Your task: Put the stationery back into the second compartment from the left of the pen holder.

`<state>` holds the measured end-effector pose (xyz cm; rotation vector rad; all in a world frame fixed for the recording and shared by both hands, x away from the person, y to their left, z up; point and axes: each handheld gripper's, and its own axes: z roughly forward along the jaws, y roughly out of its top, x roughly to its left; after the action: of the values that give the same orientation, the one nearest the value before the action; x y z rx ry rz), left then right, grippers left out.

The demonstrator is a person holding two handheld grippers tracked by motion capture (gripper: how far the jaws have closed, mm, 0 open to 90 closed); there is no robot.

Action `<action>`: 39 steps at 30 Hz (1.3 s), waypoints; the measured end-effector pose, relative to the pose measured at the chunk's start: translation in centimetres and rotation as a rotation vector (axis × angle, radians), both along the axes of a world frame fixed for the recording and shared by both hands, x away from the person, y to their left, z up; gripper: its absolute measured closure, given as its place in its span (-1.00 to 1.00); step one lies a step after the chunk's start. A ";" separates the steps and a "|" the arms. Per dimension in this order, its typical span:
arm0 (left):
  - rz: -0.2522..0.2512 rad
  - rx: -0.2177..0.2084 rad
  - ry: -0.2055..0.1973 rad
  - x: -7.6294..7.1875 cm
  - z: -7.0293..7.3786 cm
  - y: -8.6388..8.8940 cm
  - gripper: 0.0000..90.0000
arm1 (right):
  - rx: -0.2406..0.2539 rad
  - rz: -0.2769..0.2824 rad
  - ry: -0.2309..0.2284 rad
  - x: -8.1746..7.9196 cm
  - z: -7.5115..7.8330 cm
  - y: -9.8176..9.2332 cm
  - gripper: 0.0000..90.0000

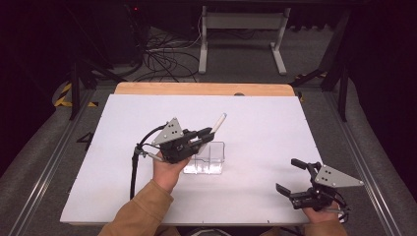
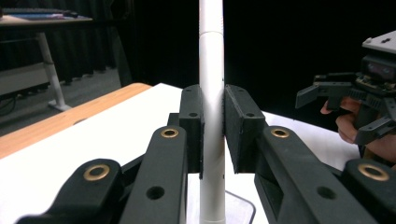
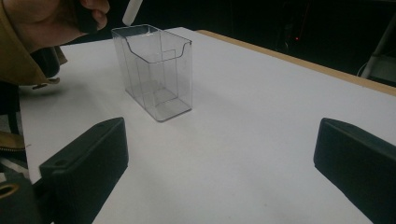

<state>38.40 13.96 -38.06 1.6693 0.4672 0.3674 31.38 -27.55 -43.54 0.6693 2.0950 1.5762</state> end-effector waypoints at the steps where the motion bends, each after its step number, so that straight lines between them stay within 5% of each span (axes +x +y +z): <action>1: 0.003 0.003 0.004 0.1 -0.2 0.1 0.75 | 0.000 0.001 0.000 0.0 0.0 0.0 -0.92; 6: -0.002 -0.023 0.010 0.6 -0.9 0.1 0.75 | 0.000 0.002 0.002 0.0 0.0 0.0 -0.92; 16: 0.004 0.001 0.044 0.6 -1.8 0.1 0.75 | -0.004 0.008 0.001 0.1 -0.1 0.1 -0.92; 39: 0.017 0.094 0.063 -0.5 -2.9 0.9 0.74 | -0.004 0.022 0.002 0.1 -0.1 0.3 -0.92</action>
<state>37.92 14.81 -40.91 1.7727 0.5179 0.3552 31.52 -27.22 -43.60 0.6491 2.1129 1.5832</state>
